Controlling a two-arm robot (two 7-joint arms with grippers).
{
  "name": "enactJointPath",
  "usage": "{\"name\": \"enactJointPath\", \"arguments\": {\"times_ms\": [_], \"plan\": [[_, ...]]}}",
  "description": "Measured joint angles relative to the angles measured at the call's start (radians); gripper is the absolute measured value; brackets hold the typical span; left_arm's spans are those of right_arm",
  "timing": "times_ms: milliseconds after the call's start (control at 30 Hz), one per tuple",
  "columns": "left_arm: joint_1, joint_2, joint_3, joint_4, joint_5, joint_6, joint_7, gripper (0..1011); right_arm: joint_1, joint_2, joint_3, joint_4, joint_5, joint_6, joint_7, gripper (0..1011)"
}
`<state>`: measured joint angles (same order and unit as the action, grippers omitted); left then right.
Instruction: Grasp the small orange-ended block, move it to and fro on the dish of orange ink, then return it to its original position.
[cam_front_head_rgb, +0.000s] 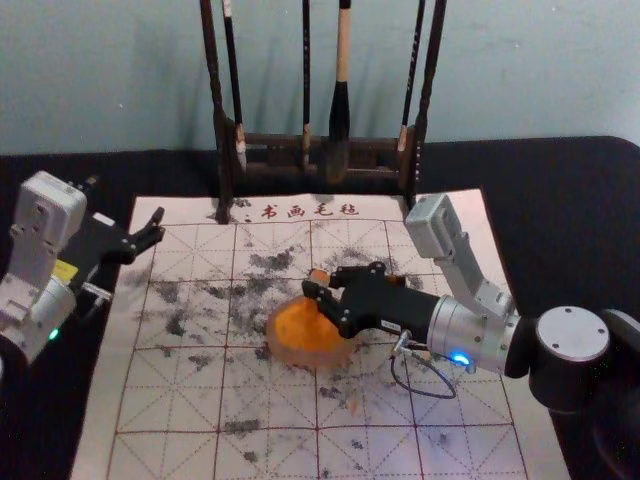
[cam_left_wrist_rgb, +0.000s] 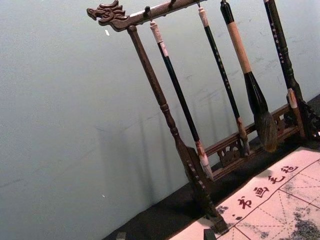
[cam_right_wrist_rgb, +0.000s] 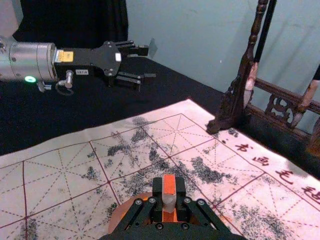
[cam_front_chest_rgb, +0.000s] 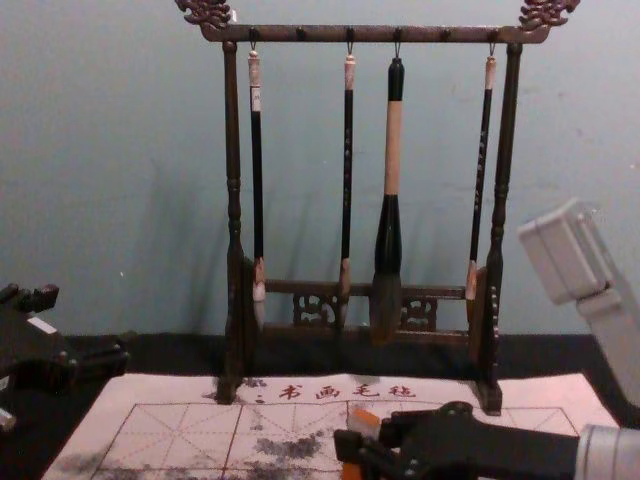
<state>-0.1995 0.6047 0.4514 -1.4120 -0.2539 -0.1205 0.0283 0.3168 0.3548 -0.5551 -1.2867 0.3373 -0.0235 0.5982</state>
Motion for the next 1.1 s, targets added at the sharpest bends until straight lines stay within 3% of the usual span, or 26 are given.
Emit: {"name": "enactJointPath", "arguments": {"times_ms": [600,1100], "plan": [[0.000,0.000,0.000,0.000,0.000,0.000,0.000,1002,0.027,-0.013,-0.021,0.026,-0.012,0.025,-0.007,116],[0.000,0.000,0.000,0.000,0.000,0.000,0.000,1001,0.040,-0.009,-0.032,0.012,-0.013,0.081,-0.015,116]]}}
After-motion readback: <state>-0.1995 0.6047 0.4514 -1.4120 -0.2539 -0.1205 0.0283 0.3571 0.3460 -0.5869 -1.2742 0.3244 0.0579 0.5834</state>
